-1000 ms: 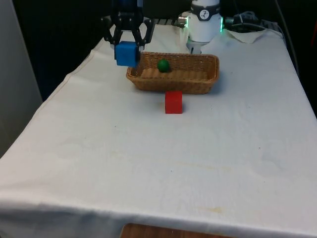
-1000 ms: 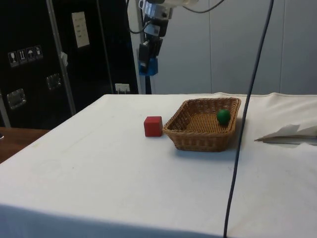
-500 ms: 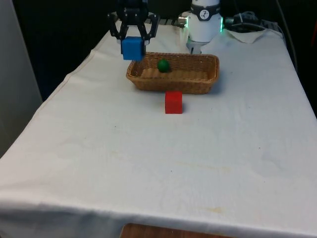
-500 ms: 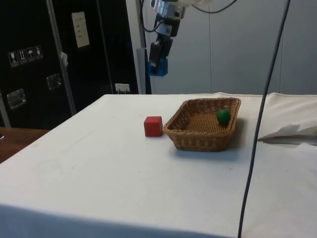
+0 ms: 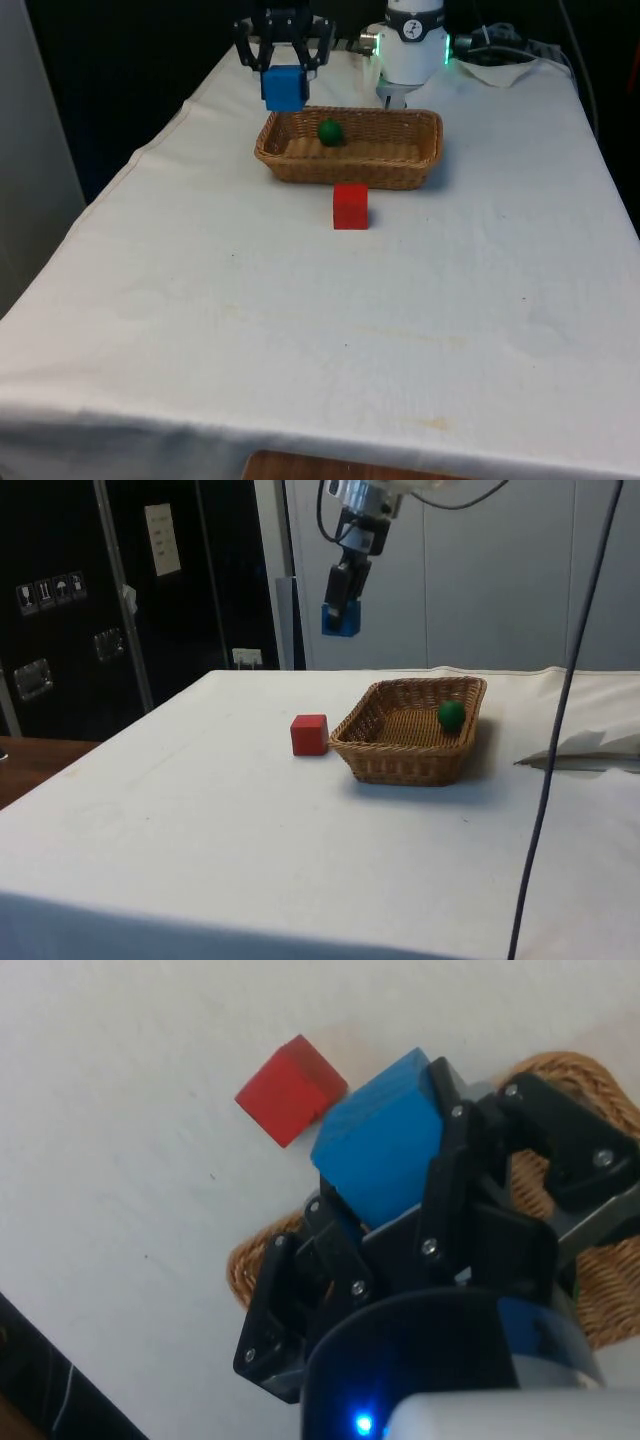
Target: Place all non-red objects into the basket.
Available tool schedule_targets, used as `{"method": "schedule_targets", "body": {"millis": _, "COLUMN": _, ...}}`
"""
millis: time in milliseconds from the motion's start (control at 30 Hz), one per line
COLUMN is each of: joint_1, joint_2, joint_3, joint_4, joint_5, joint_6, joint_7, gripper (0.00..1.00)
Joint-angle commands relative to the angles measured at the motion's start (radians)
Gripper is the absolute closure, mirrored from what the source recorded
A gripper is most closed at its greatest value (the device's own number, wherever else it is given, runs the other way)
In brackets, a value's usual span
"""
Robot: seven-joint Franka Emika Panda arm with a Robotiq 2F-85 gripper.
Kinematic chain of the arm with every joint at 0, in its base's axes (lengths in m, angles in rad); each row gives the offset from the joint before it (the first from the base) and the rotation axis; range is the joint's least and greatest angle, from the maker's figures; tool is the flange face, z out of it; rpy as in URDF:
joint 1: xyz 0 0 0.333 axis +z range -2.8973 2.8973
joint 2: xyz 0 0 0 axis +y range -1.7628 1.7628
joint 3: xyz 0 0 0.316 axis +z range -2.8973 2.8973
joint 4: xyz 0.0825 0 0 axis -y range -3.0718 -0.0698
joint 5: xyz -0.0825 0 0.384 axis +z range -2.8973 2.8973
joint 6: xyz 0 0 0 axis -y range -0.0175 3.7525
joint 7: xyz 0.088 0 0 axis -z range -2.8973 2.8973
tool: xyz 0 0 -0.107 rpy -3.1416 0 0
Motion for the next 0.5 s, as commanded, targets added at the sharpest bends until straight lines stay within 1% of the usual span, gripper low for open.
{"method": "schedule_targets", "body": {"millis": 0, "joint_1": -0.006, "joint_2": -0.010, "joint_3": -0.003, "joint_4": -0.028, "joint_5": -0.026, "joint_6": 0.026, "joint_7": 0.007, "gripper": 0.98}}
{"method": "schedule_targets", "body": {"millis": 33, "joint_1": -0.007, "joint_2": -0.016, "joint_3": -0.003, "joint_4": -0.037, "joint_5": -0.029, "joint_6": 0.033, "joint_7": 0.006, "gripper": 0.98}}
{"method": "schedule_targets", "body": {"millis": 67, "joint_1": 0.000, "joint_2": -0.013, "joint_3": 0.000, "joint_4": -0.020, "joint_5": -0.005, "joint_6": 0.014, "joint_7": -0.002, "gripper": 0.98}}
{"method": "schedule_targets", "body": {"millis": 100, "joint_1": -0.008, "joint_2": -0.021, "joint_3": -0.003, "joint_4": -0.045, "joint_5": -0.033, "joint_6": 0.038, "joint_7": 0.005, "gripper": 0.98}}
{"method": "schedule_targets", "body": {"millis": 333, "joint_1": -0.013, "joint_2": -0.061, "joint_3": -0.006, "joint_4": -0.111, "joint_5": -0.071, "joint_6": 0.084, "joint_7": 0.000, "gripper": 0.98}}
{"method": "schedule_targets", "body": {"millis": 367, "joint_1": -0.003, "joint_2": -0.065, "joint_3": -0.006, "joint_4": -0.102, "joint_5": -0.050, "joint_6": 0.069, "joint_7": -0.006, "gripper": 0.98}}
{"method": "schedule_targets", "body": {"millis": 400, "joint_1": -0.014, "joint_2": -0.065, "joint_3": -0.006, "joint_4": -0.118, "joint_5": -0.075, "joint_6": 0.089, "joint_7": 0.000, "gripper": 0.98}}
{"method": "schedule_targets", "body": {"millis": 467, "joint_1": -0.017, "joint_2": -0.079, "joint_3": -0.007, "joint_4": -0.143, "joint_5": -0.088, "joint_6": 0.107, "joint_7": -0.004, "gripper": 0.98}}
